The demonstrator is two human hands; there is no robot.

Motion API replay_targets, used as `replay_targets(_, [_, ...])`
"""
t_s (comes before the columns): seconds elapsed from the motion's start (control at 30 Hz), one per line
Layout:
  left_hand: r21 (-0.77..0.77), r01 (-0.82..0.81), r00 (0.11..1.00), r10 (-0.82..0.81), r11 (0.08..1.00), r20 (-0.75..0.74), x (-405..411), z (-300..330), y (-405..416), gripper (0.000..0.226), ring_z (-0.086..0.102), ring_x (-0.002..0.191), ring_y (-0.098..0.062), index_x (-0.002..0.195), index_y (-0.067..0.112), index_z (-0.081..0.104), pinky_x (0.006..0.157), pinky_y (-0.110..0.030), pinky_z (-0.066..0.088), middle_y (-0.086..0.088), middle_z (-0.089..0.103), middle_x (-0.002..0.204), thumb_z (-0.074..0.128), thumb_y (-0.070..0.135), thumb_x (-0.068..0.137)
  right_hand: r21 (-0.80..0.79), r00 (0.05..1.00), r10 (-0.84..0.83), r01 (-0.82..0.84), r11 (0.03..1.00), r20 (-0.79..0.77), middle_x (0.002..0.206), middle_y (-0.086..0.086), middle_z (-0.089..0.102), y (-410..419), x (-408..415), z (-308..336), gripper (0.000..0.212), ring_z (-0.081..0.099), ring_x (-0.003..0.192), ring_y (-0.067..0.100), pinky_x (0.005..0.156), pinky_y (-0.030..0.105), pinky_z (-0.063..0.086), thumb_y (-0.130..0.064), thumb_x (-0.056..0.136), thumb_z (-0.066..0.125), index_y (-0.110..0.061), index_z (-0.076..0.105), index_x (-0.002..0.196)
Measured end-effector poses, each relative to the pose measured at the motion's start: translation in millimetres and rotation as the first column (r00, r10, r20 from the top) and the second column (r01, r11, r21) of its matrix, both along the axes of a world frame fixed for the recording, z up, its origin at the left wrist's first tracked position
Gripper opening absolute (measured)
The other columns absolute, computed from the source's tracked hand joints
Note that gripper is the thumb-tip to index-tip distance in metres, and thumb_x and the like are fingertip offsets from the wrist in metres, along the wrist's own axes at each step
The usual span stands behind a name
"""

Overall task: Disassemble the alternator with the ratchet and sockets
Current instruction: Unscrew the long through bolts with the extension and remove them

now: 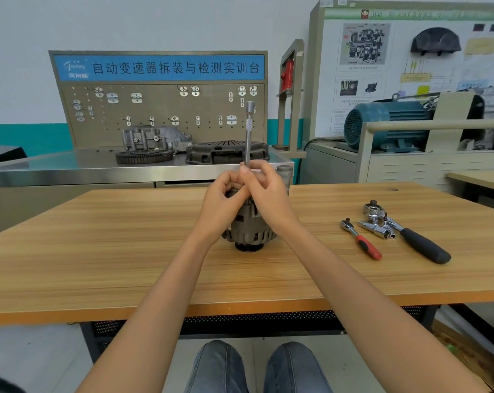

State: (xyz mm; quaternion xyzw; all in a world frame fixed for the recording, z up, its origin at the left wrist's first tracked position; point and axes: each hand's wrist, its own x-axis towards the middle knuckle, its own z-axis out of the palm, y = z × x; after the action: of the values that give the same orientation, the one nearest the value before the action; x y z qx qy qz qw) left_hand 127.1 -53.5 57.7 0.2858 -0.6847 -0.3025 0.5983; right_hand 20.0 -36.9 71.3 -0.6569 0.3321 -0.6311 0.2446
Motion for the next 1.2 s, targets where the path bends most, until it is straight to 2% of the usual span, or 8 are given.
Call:
replay_targets(0.13, [-0.001, 0.017, 1.000, -0.017, 1.000, -0.003, 0.9, 0.0, -0.2, 0.014, 0.066, 0.093, -0.019, 0.105, 0.008, 0.064, 0.080, -0.029, 0.054, -0.009, 0.070, 0.099, 0.058, 0.015, 0.094, -0.043, 0.999, -0.028, 0.027, 0.999, -0.032, 0.085, -0.001, 0.065, 0.8, -1.8, 0.1, 0.007, 0.064, 0.083, 0.006, 0.071, 0.017, 0.051, -0.019, 0.098, 0.049, -0.015, 0.054, 0.094])
replay_targets(0.27, [-0.017, 0.059, 0.998, -0.059, 0.998, -0.006, 2.8, 0.6, 1.6, 0.015, 0.066, 0.087, -0.004, 0.096, 0.019, 0.066, 0.074, -0.015, 0.050, 0.009, 0.071, 0.088, 0.054, 0.011, 0.096, -0.047, 0.997, -0.024, 0.021, 0.999, -0.072, 0.096, 0.004, 0.063, 0.7, -2.2, 1.1, 0.018, 0.061, 0.097, 0.018, 0.087, 0.036, 0.052, -0.015, 0.100, 0.043, -0.010, 0.059, 0.100])
replay_targets(0.37, [-0.031, 0.049, 0.999, -0.049, 0.998, 0.002, 3.5, 0.8, 1.8, 0.017, 0.064, 0.081, -0.003, 0.085, 0.022, 0.064, 0.071, -0.016, 0.050, 0.011, 0.069, 0.080, 0.056, 0.011, 0.095, -0.020, 0.999, -0.014, 0.014, 1.000, -0.032, 0.106, 0.003, 0.065, 1.1, -0.3, 0.2, 0.022, 0.060, 0.104, 0.014, 0.093, 0.031, 0.050, -0.016, 0.100, 0.042, -0.011, 0.061, 0.109])
replay_targets(0.5, [-0.015, 0.018, 1.000, -0.018, 1.000, -0.006, 2.2, -0.1, -1.3, 0.006, 0.063, 0.079, -0.006, 0.088, 0.019, 0.063, 0.069, -0.018, 0.050, 0.008, 0.067, 0.080, 0.062, 0.014, 0.091, 0.011, 1.000, 0.000, -0.001, 1.000, 0.013, 0.092, -0.007, 0.067, 1.3, 0.6, 0.1, 0.015, 0.062, 0.086, -0.005, 0.073, 0.011, 0.049, -0.025, 0.097, 0.051, -0.017, 0.057, 0.108])
replay_targets(0.63, [-0.011, 0.019, 1.000, -0.019, 1.000, -0.016, 1.8, -0.8, -1.3, 0.005, 0.065, 0.082, -0.008, 0.094, 0.018, 0.065, 0.070, -0.019, 0.051, 0.005, 0.069, 0.084, 0.062, 0.015, 0.091, -0.029, 1.000, -0.011, 0.010, 1.000, -0.019, 0.087, 0.001, 0.067, -0.1, -1.0, -0.1, 0.008, 0.065, 0.084, 0.006, 0.074, 0.017, 0.052, -0.018, 0.098, 0.050, -0.016, 0.056, 0.094])
replay_targets(0.9, [-0.033, 0.063, 0.998, -0.063, 0.998, -0.007, 4.5, 0.9, 1.1, 0.014, 0.066, 0.087, -0.007, 0.094, 0.020, 0.067, 0.076, -0.018, 0.051, 0.006, 0.071, 0.088, 0.058, 0.010, 0.094, -0.019, 1.000, 0.008, -0.008, 1.000, -0.001, 0.103, 0.001, 0.065, -0.3, -1.0, 0.0, 0.024, 0.061, 0.100, 0.009, 0.088, 0.021, 0.050, -0.017, 0.100, 0.042, -0.011, 0.062, 0.114])
replay_targets(1.0, [-0.015, 0.044, 0.999, -0.044, 0.999, -0.013, 3.9, -0.1, -0.4, 0.009, 0.066, 0.083, -0.007, 0.092, 0.020, 0.066, 0.072, -0.019, 0.051, 0.007, 0.071, 0.084, 0.062, 0.012, 0.091, 0.009, 0.999, 0.017, -0.017, 1.000, 0.032, 0.091, -0.007, 0.068, 0.4, 0.3, 0.1, 0.023, 0.064, 0.087, -0.002, 0.075, 0.011, 0.050, -0.023, 0.097, 0.050, -0.010, 0.057, 0.114])
replay_targets(1.2, [-0.018, 0.021, 1.000, -0.021, 1.000, -0.022, 2.3, -2.0, -1.9, 0.006, 0.065, 0.082, -0.010, 0.096, 0.019, 0.065, 0.070, -0.020, 0.052, 0.004, 0.069, 0.085, 0.064, 0.017, 0.091, -0.030, 1.000, -0.024, 0.024, 0.999, -0.019, 0.089, 0.007, 0.066, -0.1, -0.4, 0.0, 0.011, 0.065, 0.086, 0.013, 0.072, 0.019, 0.052, -0.020, 0.099, 0.047, -0.013, 0.056, 0.097])
